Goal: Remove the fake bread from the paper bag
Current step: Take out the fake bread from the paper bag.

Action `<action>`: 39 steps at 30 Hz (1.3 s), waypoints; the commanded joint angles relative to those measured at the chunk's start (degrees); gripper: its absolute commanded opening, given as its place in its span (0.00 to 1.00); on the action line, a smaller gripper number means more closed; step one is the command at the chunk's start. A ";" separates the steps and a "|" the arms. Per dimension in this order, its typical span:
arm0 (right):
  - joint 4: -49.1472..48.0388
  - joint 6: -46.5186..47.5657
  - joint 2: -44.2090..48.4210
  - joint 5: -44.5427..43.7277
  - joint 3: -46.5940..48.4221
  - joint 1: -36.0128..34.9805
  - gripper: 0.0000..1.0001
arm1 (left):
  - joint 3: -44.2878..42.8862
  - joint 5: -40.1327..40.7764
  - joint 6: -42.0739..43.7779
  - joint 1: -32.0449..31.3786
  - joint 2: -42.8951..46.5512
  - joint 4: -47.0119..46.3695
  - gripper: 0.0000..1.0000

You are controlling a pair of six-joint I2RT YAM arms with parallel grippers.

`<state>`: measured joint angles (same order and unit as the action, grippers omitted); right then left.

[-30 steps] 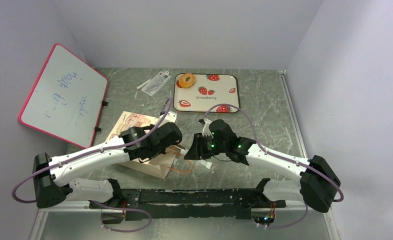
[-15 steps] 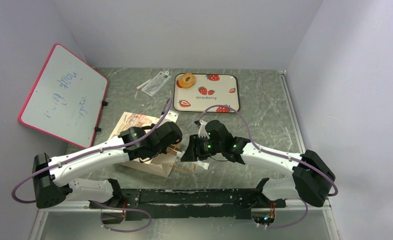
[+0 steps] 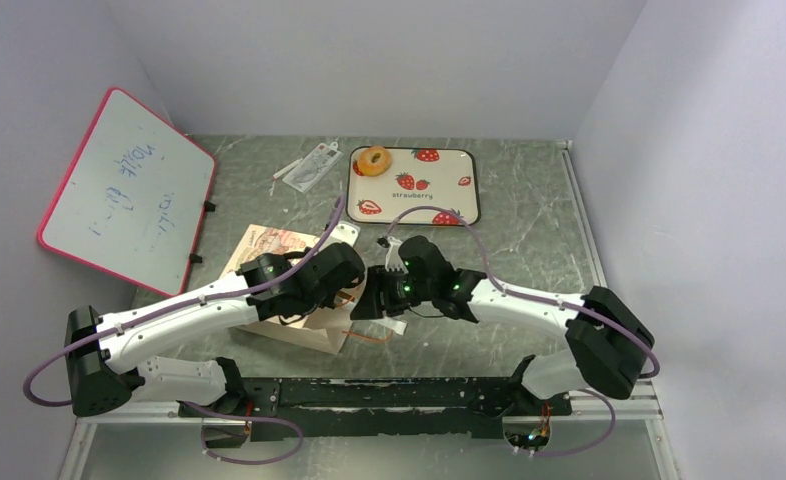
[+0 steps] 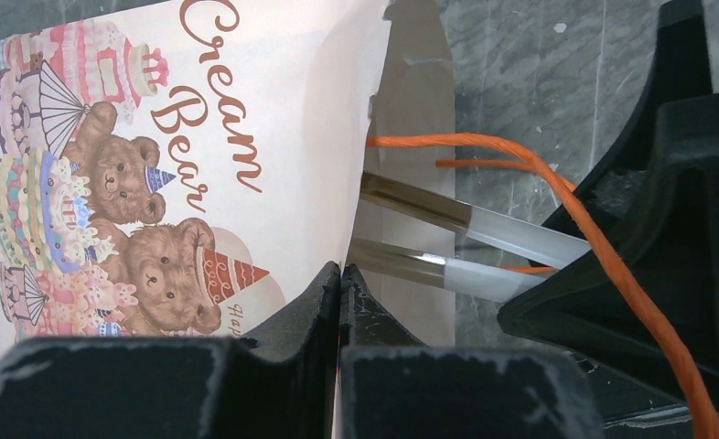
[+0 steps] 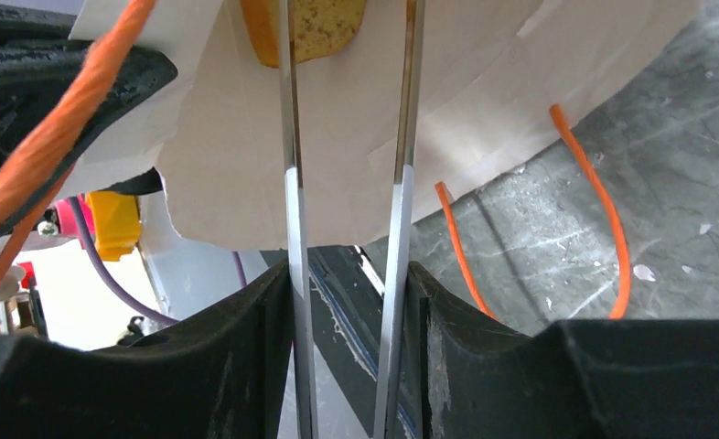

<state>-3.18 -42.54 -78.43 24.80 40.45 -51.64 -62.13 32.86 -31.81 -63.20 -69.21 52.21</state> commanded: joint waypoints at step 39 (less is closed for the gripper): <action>31.24 -2.13 17.77 -21.33 14.66 -1.05 0.05 | 6.64 4.94 0.75 14.15 13.84 -8.15 0.07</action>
<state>24.93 -42.48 -63.22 8.32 51.16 -52.66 -56.31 37.30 -32.80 -51.09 -56.93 46.17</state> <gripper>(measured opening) 0.418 0.074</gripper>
